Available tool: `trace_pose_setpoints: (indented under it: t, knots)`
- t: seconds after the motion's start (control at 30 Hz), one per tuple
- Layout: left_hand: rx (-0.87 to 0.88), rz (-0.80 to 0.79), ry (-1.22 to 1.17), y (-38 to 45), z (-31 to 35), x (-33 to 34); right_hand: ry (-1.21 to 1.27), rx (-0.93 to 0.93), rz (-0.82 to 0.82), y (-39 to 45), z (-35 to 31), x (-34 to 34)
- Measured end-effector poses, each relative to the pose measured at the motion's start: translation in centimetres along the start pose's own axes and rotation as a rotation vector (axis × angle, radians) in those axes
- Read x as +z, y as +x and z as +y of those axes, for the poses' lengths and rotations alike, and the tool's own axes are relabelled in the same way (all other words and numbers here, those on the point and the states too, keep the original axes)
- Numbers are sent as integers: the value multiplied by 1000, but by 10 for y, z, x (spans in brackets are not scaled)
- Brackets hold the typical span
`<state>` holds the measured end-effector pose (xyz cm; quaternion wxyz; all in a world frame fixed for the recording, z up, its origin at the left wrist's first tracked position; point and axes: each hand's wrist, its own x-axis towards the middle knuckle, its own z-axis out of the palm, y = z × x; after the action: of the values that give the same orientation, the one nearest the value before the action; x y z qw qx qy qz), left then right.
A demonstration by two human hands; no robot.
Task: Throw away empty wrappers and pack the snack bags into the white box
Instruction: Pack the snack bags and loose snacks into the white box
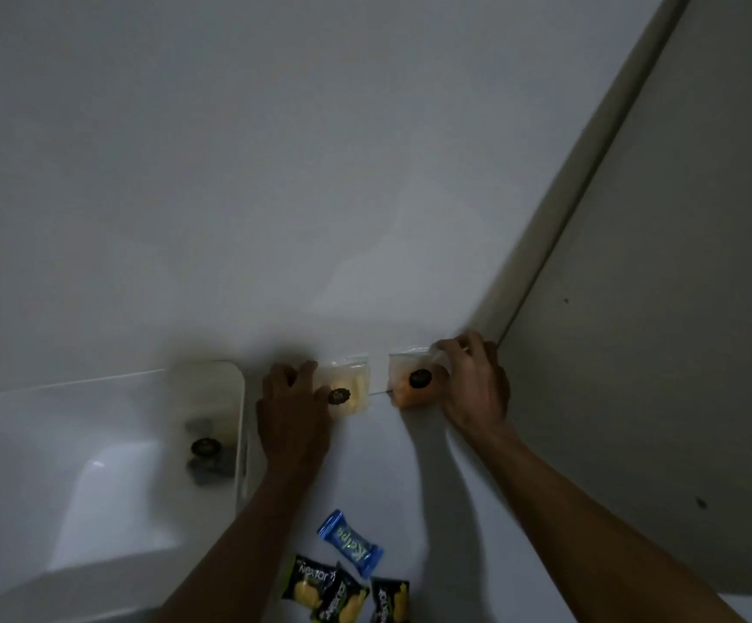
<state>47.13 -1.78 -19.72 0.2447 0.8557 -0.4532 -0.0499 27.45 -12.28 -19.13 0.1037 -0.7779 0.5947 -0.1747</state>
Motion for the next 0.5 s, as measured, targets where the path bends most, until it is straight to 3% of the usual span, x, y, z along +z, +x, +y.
trace_pose_setpoints:
  t: [0.5]
  knots:
    - [64,82,83,2,-9,17,-34,-117,101,3,15,12]
